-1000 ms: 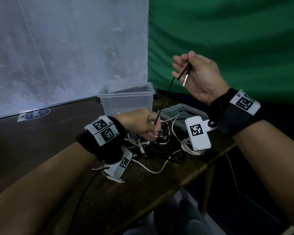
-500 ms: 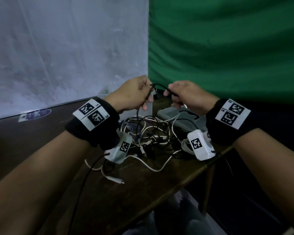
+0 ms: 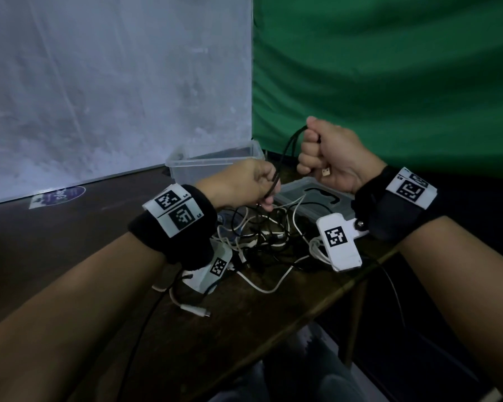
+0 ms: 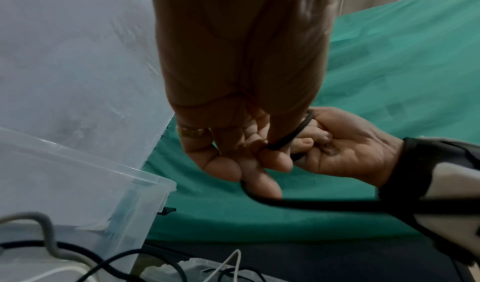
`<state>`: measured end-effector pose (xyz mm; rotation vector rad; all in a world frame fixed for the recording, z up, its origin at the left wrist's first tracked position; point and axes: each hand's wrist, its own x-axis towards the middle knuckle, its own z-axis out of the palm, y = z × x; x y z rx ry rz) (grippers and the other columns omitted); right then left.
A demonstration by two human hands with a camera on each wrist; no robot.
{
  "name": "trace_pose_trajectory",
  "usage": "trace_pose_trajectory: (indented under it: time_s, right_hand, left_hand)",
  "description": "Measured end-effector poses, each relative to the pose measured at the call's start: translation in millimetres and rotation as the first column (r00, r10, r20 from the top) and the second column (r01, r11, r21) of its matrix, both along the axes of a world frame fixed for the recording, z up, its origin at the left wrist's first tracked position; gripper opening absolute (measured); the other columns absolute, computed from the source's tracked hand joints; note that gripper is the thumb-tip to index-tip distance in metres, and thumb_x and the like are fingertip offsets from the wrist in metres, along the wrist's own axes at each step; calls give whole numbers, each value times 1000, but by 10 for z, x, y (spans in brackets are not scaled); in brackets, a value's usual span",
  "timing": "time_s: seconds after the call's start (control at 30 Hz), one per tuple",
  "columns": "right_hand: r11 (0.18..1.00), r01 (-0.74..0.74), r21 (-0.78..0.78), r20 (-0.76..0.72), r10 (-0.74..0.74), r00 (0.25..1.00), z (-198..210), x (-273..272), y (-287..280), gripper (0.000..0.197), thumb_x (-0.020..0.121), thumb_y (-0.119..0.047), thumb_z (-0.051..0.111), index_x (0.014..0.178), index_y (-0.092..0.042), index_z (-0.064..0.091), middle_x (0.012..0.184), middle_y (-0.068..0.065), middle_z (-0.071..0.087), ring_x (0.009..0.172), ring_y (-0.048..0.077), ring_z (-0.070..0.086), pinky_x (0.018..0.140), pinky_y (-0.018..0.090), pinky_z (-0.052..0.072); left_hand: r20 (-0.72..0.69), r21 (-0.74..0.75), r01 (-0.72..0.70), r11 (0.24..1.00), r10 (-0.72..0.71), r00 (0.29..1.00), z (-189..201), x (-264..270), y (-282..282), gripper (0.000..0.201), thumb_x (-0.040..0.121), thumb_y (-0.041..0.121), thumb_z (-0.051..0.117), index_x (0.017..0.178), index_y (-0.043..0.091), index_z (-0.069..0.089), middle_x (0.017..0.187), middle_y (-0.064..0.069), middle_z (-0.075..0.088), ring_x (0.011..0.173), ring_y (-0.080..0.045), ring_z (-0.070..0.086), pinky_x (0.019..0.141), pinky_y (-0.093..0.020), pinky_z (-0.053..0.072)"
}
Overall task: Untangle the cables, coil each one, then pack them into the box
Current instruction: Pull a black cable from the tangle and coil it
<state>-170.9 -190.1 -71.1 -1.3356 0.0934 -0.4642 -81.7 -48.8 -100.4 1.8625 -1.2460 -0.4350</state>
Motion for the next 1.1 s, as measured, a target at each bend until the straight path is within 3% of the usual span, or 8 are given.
trace_pose_trajectory:
  time_s: [0.13,0.23,0.33,0.4,0.53,0.63,0.9,1.1]
  right_hand:
    - [974,54,219,78,-72,994,68,10,-65,41,104,-29,28,65,-18,38,45,-2,46,35,11,41,41,20,35]
    - [934,44,354,176,-112,978,103,24,-76,41,105,-26,26,69,-13,42,87,21,71,78,27,72,58,32,58]
    - [956,157,248,158,-200,967,64,80,-102,36,104,-24,31,74,-13,48,104,15,66,110,28,61,88,41,50]
    - [959,282,5,123,-281,952,-18,115,-115,30,103,-22,36,76,-17,49,87,6,59,93,20,59,84,35,44]
    - [551,242,-799,30,-365,930,-161,75,-87,28,100,-21,40,81,-14,59,63,-1,41,57,13,38,51,21,31]
    - [281,5,-960,-103,-370,923,-224,29,-56,26,100,-19,40,87,-7,59,78,3,59,68,15,52,63,24,37]
    - [358,-216,-908,-314,-243,918,-224,-19,-20,43,89,-47,57,62,-15,51,48,-5,35,40,5,31,45,21,28]
    - [596,139,-791,-102,-352,931,-224,104,-129,38,91,-41,56,62,-18,45,54,1,36,48,14,32,53,26,27]
  left_hand:
    - [48,114,52,992,-58,997,-36,23,30,17,90,0,57,76,10,57,63,-5,62,58,-12,64,72,-30,56]
    - [42,180,64,982,-73,996,-74,-27,42,17,90,-1,56,76,8,57,66,-7,62,54,-9,62,57,-20,53]
    - [134,264,16,964,-53,990,-64,-53,71,5,90,8,61,84,7,61,69,-4,65,52,-8,62,51,-17,48]
    - [186,288,15,958,-71,980,-28,-43,93,4,87,12,64,87,9,62,67,0,66,50,-8,59,52,-19,47]
    - [198,328,-15,945,-53,979,76,-3,146,4,83,12,66,85,8,65,64,-2,65,48,-13,53,53,-27,43]
    - [264,365,-69,928,-32,964,148,19,194,8,81,7,63,87,1,65,65,-1,63,47,-9,51,52,-22,43]
    - [615,171,-329,929,160,772,213,144,208,11,83,12,57,84,6,67,83,-12,67,77,-27,61,67,-32,48]
    - [500,147,-254,956,149,853,162,128,166,15,76,13,64,63,16,59,75,-13,65,68,-17,54,70,-32,49]
